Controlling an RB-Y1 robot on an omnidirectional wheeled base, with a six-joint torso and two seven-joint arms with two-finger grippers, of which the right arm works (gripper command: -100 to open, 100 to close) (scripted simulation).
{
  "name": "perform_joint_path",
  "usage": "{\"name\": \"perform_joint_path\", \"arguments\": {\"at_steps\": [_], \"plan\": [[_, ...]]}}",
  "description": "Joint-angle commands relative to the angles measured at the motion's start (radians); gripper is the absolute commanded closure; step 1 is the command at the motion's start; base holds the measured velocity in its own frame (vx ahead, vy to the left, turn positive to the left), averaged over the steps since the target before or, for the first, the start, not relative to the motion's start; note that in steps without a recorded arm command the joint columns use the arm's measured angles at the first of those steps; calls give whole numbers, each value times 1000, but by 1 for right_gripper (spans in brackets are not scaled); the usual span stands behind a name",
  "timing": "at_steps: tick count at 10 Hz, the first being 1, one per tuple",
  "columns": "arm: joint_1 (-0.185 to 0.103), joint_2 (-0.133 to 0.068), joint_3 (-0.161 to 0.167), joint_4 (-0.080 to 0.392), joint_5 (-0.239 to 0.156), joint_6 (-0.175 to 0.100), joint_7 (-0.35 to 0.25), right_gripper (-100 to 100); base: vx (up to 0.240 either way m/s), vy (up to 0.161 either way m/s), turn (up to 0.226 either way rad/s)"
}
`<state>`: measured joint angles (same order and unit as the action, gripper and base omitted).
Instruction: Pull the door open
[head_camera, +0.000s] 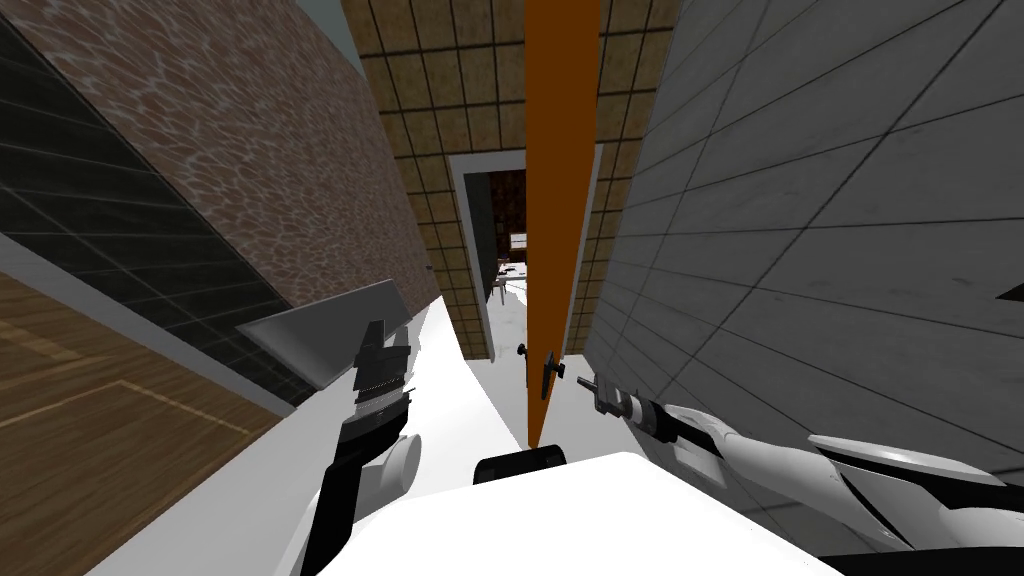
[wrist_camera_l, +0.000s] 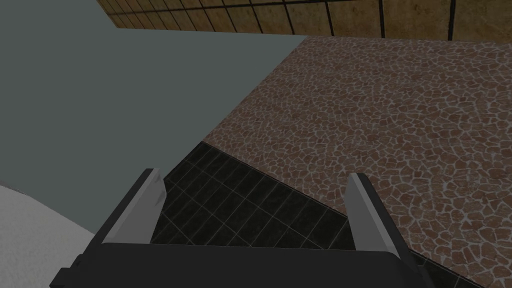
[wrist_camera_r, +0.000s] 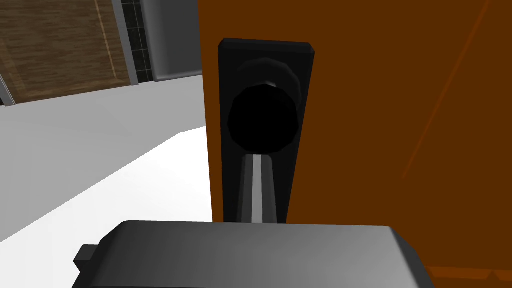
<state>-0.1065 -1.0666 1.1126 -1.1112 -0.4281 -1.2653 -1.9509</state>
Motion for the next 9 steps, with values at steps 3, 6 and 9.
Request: {"name": "perform_joint_path", "arguments": {"at_steps": [3,6,9], "plan": [[-54,10,33,65,41,-53,-71,-100,5,61,-236],[-103,20,60,120,72,-85,-113,-100,-47,-105,-200],[-111,34,50,146,65,-82,-124,-100,-2,69,16]]}}
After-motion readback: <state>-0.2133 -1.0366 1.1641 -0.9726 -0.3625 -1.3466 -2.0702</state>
